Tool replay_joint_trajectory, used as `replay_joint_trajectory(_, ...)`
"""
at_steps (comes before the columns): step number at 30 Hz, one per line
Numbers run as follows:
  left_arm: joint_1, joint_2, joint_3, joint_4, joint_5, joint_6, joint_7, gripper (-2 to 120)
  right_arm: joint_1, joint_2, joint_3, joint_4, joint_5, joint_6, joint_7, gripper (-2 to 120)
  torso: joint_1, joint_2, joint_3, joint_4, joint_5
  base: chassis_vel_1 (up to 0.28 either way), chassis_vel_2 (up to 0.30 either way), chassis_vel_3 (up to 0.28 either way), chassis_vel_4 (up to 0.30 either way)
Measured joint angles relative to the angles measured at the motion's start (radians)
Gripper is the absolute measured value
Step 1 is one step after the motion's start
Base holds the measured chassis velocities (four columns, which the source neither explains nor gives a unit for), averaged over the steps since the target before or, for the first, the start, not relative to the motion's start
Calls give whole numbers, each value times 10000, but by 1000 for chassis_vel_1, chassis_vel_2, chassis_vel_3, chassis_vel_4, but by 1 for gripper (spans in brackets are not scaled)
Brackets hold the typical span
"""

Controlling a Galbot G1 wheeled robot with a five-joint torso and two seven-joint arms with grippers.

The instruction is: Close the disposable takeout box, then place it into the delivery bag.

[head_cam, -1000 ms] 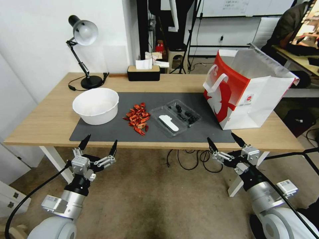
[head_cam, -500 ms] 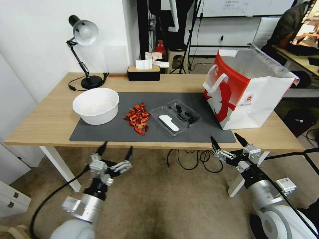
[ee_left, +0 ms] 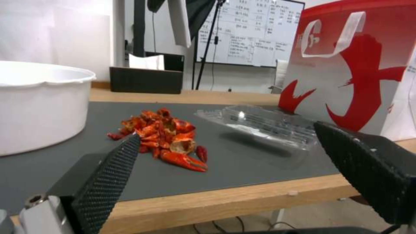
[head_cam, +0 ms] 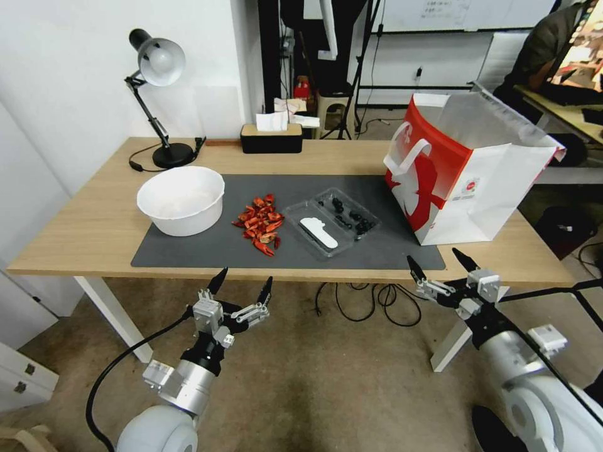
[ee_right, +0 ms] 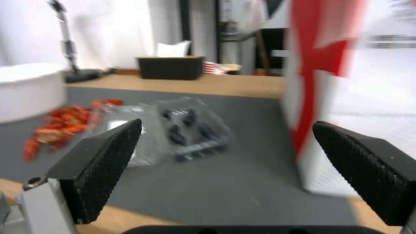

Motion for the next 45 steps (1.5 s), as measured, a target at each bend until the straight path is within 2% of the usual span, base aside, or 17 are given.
replay_joint_trajectory(2, 16, -10, -104, 7, 17, -9, 10, 100, 826, -770, -692, -538, 869, -13, 17, 100, 0, 0, 0, 1, 1, 0, 0, 0, 0)
replay_joint_trajectory(3, 16, -10, -104, 7, 17, -9, 10, 100, 826, -770, -692, -538, 869, -13, 17, 100, 0, 0, 0, 1, 1, 0, 0, 0, 0)
replay_joint_trajectory(6, 92, -89, -271, -27, 48, -15, 17, 100, 1827, -1719, -1546, -1100, 1458, -462, 105, 100, 0, 0, 1, -1, 1, 0, 0, 0, 0)
replay_joint_trajectory(7, 92, -89, -271, -27, 48, -15, 17, 100, 1827, -1719, -1546, -1100, 1458, -462, 105, 100, 0, 0, 1, -1, 1, 0, 0, 0, 0)
replay_joint_trajectory(9, 185, -137, -441, -66, 69, -37, 19, 100, 2552, -2478, -2268, -1262, 2283, -1113, 527, 100, 0, 0, 1, -1, -1, 0, 0, 0, 0)
replay_joint_trajectory(10, 185, -137, -441, -66, 69, -37, 19, 100, 2552, -2478, -2268, -1262, 2283, -1113, 527, 100, 0, 0, 1, -1, -1, 0, 0, 0, 0)
replay_joint_trajectory(13, 279, -194, -663, -81, 110, -94, 24, 100, 4133, -3385, -3744, -1342, 4221, -2178, 1487, 100, 0, 0, 1, -3, 0, 0, 0, 0, 0)
replay_joint_trajectory(15, 291, -206, -695, -88, 120, -104, 27, 100, 4610, -3512, -4086, -1375, 4626, -2438, 1763, 100, 0, 0, 1, -2, -2, 0, 0, 0, 0)
replay_joint_trajectory(17, 339, -253, -787, -103, 152, -129, 29, 100, 5918, -3753, -4907, -1470, 5901, -3355, 2771, 100, 1, 0, 1, 2, -3, 0, 0, 0, 0)
replay_joint_trajectory(18, 339, -253, -787, -103, 152, -129, 29, 100, 5918, -3753, -4907, -1470, 5901, -3355, 2771, 100, 1, 0, 1, 2, -3, 0, 0, 0, 0)
replay_joint_trajectory(20, 378, -290, -858, -105, 191, -164, 32, 100, 6967, -3900, -5553, -1638, 6930, -4032, 3657, 100, 1, 0, 1, 2, -4, 0, 0, 0, 0)
replay_joint_trajectory(22, 395, -325, -923, -88, 206, -193, 33, 100, 7496, -4029, -6015, -1830, 7042, -4445, 4142, 100, 1, -1, 0, 0, -2, 0, 0, 0, 0)
replay_joint_trajectory(27, 401, -349, -966, -45, 208, -209, 35, 100, 7796, -4138, -6228, -2030, 7326, -5002, 4606, 100, 1, -1, 0, -4, -2, 0, 0, 0, 0)
replay_joint_trajectory(29, 377, -349, -967, 39, 211, -226, 38, 100, 7974, -4191, -6324, -2220, 8017, -5399, 4746, 100, 1, 0, 0, -5, -2, 0, 0, 0, 0)
replay_joint_trajectory(35, 378, -339, -966, 111, 222, -239, 42, 100, 8048, -4010, -6376, -2223, 9193, -5727, 5263, 100, 1, -1, 0, 1, -2, 0, 0, 0, 0)
replay_joint_trajectory(45, 424, -307, -1052, 166, 222, -269, 42, 100, 7195, -4007, -5922, -1643, 9151, -5852, 5365, 100, -2, 3, -1, -3, -3, 0, 0, 0, 0)
